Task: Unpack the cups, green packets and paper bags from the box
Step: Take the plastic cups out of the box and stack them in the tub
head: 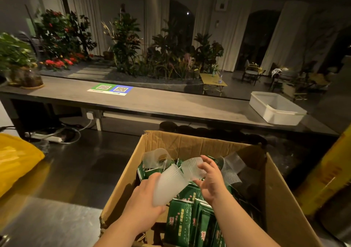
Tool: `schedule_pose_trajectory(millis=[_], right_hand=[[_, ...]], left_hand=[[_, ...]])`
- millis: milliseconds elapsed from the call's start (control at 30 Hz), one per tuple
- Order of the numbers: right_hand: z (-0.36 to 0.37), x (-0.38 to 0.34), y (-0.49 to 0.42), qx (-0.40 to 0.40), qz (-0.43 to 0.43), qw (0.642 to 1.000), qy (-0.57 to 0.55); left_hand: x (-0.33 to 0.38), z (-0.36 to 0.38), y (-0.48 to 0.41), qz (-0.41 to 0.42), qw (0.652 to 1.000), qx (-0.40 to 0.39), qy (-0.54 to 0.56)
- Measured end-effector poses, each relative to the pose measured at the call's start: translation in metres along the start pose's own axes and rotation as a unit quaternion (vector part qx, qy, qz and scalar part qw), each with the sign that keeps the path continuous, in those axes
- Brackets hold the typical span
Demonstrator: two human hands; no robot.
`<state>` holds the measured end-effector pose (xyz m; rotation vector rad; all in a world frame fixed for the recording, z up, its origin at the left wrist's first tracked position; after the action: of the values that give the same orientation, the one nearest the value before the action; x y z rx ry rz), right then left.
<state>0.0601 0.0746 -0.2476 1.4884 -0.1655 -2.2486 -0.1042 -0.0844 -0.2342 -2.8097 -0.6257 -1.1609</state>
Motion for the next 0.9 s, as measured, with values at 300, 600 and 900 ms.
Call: schedule_pose_trajectory(millis=[300, 600, 900], right_hand=[[0.022, -0.004, 0.008, -0.075, -0.089, 0.978, 0.176], [0.061, 0.021, 0.018, -0.239, -0.032, 0.915, 0.325], [0.099, 0.005, -0.039, -0.074, -0.064, 0.905, 0.414]], left_hand=[[-0.006, -0.001, -0.003, -0.013, 1.000, 0.010, -0.011], [-0.015, -0.016, -0.004, -0.050, 0.996, 0.075, -0.018], [-0.031, -0.035, 0.000, -0.131, 0.979, 0.156, 0.019]])
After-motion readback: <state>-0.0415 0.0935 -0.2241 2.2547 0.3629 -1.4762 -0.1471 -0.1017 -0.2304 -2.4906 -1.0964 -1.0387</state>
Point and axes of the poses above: each hand's wrist, its own y-axis away from the middle knuckle, its own z-axis out of the palm, x = y × z, the point moved 10 cm from there along -y, towards the middle knuckle, and after that the axes turned 1 degree about -z, right-handed, at the moved point
